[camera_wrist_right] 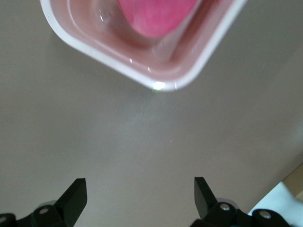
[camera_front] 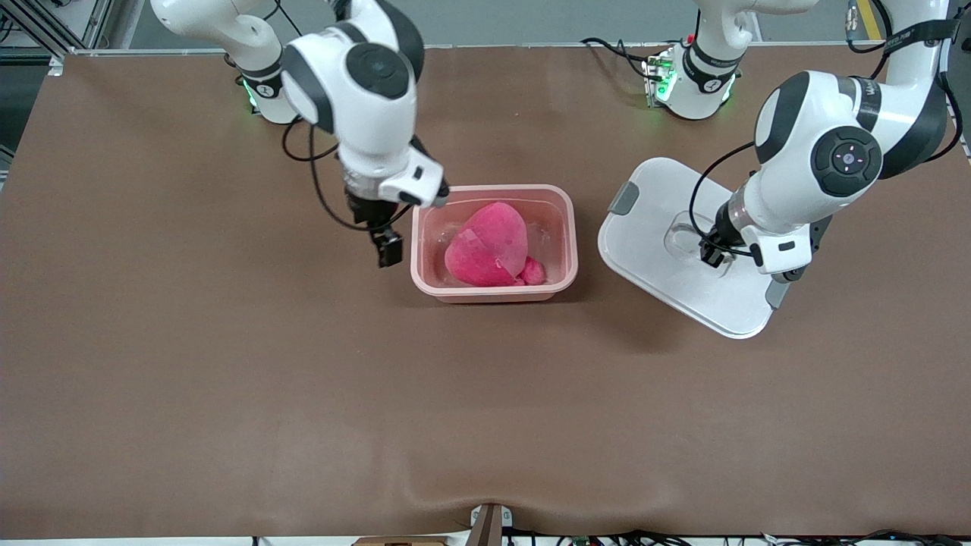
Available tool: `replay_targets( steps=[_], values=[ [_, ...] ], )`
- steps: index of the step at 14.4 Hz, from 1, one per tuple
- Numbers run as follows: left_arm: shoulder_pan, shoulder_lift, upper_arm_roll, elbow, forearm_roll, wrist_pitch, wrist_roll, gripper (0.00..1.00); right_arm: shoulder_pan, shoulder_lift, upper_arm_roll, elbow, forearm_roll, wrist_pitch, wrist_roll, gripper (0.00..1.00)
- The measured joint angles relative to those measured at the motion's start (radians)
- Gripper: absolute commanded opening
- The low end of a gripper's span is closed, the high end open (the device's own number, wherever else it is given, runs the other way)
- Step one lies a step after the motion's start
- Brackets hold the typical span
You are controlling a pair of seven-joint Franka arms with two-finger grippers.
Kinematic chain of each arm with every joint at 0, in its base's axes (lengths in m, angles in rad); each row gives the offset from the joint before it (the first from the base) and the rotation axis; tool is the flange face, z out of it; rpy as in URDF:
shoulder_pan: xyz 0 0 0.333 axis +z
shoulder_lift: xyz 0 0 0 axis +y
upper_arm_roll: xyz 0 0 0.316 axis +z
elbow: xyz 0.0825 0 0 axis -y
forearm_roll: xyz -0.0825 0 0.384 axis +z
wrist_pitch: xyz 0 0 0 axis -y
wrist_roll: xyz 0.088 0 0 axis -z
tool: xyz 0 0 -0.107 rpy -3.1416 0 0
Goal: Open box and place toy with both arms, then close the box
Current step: 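Withdraw the right gripper from the box toward its side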
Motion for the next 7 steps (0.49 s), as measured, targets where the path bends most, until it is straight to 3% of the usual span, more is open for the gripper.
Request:
replay_targets(
  steps=[7],
  values=[
    [0.0,0.0,-0.001,0.0,0.0,0.0,0.0,0.0,-0.203,-0.003,-0.002,-0.005,0.096,0.0,0.072,1.0]
  ],
)
